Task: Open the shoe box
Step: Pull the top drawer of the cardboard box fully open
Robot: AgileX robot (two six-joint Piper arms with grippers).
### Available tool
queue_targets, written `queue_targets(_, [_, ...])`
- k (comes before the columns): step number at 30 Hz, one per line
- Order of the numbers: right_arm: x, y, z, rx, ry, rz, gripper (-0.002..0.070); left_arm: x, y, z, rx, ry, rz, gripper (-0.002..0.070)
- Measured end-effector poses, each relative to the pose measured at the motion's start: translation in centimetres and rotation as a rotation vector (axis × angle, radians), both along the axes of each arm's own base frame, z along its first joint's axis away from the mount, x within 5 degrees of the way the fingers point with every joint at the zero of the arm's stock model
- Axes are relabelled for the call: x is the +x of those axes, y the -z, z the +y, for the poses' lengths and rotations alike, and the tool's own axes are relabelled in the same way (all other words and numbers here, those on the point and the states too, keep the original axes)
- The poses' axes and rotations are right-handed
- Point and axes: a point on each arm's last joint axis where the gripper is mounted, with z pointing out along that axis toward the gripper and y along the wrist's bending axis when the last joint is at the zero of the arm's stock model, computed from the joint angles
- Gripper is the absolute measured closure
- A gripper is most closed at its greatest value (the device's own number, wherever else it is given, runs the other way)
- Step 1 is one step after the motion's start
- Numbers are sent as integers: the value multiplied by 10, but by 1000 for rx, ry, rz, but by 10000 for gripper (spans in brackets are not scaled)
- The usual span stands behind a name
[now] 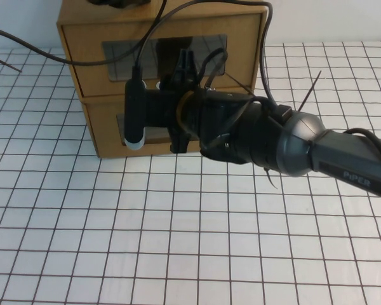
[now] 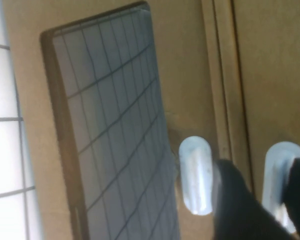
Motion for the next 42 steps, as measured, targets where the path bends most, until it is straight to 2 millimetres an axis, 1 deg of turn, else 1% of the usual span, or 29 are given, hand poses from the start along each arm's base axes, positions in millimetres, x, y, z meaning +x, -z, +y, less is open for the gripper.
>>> queue_targets(5, [3,2,1,8,12,-30,520,0,0,0,2,0,0,677])
queue_targets(11, [5,3,3,26,37,-68,546,0,0,0,4,0,-1,677])
queue_targets(13, [5,4,3,21,41,-77,573,0,0,0,4,0,-1,677])
queue_targets(17, [6,5,3,8,46,-89,652,0,0,0,4,0,-1,677])
queue_targets(25, [1,6,7,-9,68,-95,664,0,0,0,8,3,4,677])
queue_targets(28, [-8,6,7,-28,70,-94,665,-1,1,0,5,8,16,677])
queue_targets(34, [-40,3,-1,-36,46,-61,669,-2,2,0,-1,-4,39,677])
queue_targets(39, [-70,1,-6,-13,31,-24,669,-2,2,0,-2,-7,41,677])
queue_targets(42, [-94,1,-10,-4,27,3,669,-2,2,0,-6,-11,45,677])
